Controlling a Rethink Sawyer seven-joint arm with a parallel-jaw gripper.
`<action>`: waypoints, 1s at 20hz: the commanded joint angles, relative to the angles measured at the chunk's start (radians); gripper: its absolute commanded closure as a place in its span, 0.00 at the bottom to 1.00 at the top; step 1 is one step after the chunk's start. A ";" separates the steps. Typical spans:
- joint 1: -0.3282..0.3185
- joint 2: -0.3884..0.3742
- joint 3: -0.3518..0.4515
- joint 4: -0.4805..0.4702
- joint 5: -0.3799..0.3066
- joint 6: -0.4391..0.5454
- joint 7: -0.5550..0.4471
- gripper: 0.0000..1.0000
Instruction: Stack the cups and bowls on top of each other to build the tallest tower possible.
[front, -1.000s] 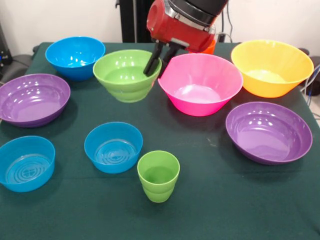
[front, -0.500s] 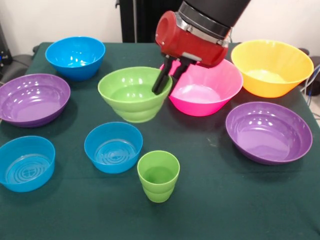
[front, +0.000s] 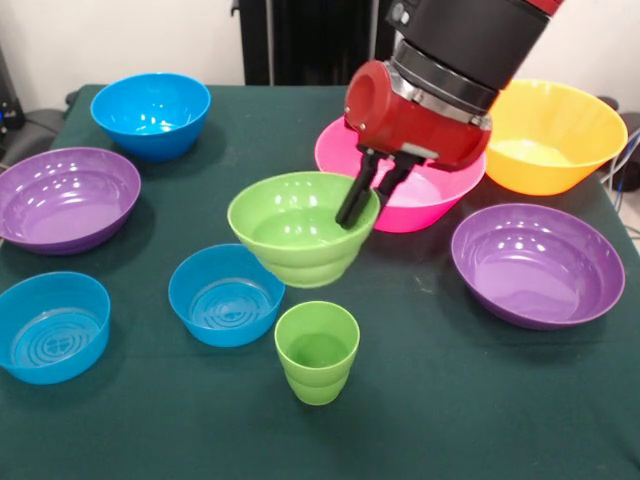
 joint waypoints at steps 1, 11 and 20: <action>0.024 0.049 0.127 -0.077 -0.022 0.119 -0.174 1.00; 0.018 0.088 0.151 -0.168 -0.010 0.195 -0.212 1.00; 0.009 0.124 0.160 -0.231 -0.007 0.238 -0.222 1.00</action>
